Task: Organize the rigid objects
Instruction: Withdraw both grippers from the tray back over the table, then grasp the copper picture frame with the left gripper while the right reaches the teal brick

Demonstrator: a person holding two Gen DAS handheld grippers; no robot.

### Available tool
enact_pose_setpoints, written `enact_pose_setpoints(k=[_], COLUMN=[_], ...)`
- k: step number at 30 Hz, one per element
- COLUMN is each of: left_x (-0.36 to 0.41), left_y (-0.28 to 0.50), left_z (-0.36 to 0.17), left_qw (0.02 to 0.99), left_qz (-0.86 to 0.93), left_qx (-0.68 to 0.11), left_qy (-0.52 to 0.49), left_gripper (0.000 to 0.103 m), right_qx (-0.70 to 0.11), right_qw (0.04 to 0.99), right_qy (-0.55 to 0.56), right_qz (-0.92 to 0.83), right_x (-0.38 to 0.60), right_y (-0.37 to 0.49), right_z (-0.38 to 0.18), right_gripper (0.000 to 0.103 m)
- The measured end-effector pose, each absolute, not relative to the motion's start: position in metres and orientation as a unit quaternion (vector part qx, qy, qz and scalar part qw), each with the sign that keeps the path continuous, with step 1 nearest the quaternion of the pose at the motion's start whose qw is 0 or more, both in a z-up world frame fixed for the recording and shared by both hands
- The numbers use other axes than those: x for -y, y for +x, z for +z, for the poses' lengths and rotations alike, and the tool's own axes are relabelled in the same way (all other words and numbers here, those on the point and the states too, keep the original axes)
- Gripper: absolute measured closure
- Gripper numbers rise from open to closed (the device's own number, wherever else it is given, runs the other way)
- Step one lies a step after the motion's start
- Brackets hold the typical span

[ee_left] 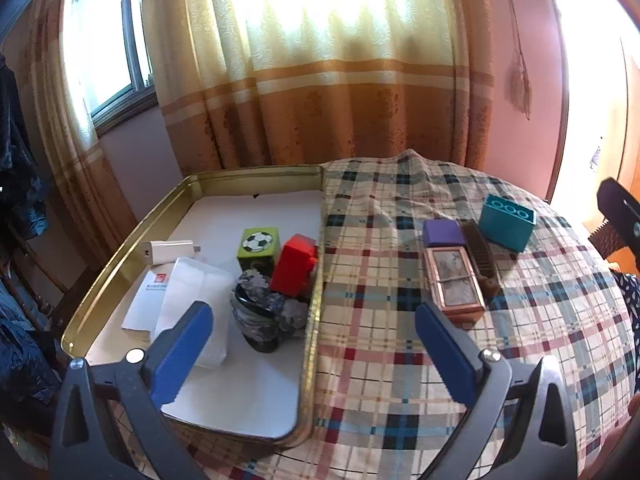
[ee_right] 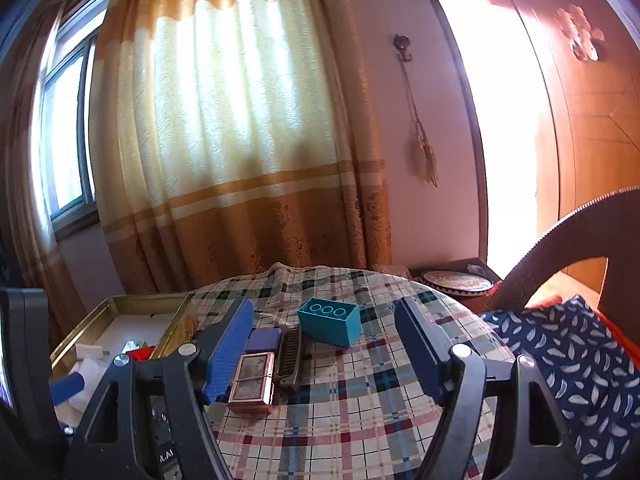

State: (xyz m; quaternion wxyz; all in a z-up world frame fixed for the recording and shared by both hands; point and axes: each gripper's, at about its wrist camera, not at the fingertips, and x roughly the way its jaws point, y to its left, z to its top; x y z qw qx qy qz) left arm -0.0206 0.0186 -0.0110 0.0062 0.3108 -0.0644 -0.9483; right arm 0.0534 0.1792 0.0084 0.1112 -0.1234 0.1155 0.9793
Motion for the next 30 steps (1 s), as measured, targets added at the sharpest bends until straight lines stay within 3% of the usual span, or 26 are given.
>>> enact_pose_setpoints(k=[6, 13, 27, 30], left_x=[-0.029, -0.039, -0.080, -0.088], left_y=[-0.018, -0.019, -0.042, -0.055], left_z=[-0.009, -0.008, -0.004, -0.009], left_qw=[-0.003, -0.020, -0.058, -0.060], left_qz=[-0.950, -0.949, -0.942, -0.936], left_qx=[0.083, 0.089, 0.100, 0.102], left_qy=[0.303, 0.302, 0.315, 0.332], left_gripper=[0.000, 0.000, 0.001, 0.006], right_qx=[-0.145, -0.102, -0.100, -0.109], right_qw=[0.115, 0.141, 0.154, 0.146], right_qy=[-0.143, -0.151, -0.181, -0.184], right_qz=[0.972, 0.973, 0.966, 0.966], right_x=[-0.194, -0.204, -0.237, -0.240], right_y=[0.052, 0.051, 0.036, 0.036], right_z=[0.004, 0.008, 0.003, 0.002], right_gripper=[0.028, 0.028, 0.028, 0.028])
